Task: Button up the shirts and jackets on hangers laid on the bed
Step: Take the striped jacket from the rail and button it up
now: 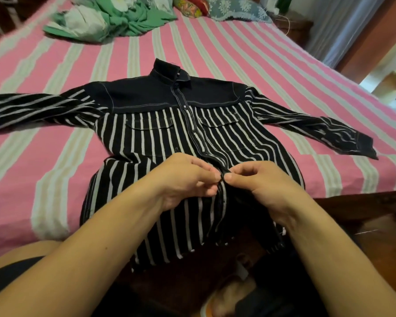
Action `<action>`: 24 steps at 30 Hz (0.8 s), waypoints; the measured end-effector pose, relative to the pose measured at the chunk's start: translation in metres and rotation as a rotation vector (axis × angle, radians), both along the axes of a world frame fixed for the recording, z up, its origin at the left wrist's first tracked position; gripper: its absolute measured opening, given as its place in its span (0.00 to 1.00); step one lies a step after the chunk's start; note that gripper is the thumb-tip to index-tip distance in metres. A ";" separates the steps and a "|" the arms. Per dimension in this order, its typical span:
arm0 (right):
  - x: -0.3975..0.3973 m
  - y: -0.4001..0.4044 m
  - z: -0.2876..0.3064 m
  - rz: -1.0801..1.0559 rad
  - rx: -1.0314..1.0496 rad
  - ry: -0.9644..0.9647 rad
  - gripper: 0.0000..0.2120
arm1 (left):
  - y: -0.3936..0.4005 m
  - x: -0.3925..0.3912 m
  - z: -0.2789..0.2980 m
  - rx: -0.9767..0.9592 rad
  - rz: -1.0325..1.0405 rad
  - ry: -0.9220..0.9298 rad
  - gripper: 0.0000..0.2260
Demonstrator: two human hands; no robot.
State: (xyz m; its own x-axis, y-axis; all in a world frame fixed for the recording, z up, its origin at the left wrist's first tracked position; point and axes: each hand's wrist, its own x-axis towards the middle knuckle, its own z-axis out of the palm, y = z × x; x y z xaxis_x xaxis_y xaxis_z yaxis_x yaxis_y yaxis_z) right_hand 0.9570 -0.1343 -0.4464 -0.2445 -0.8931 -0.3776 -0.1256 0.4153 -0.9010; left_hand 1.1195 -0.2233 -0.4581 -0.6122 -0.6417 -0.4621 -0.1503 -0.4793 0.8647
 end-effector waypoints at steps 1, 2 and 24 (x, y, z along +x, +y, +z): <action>0.001 0.000 0.000 -0.019 -0.004 0.038 0.06 | -0.001 -0.002 0.000 -0.003 -0.005 -0.008 0.05; 0.003 0.000 -0.001 -0.039 -0.013 0.085 0.05 | -0.001 -0.003 -0.001 -0.012 -0.011 -0.017 0.04; 0.007 0.007 -0.018 -0.048 -0.111 0.057 0.08 | 0.017 -0.014 -0.032 -0.160 0.215 -0.040 0.07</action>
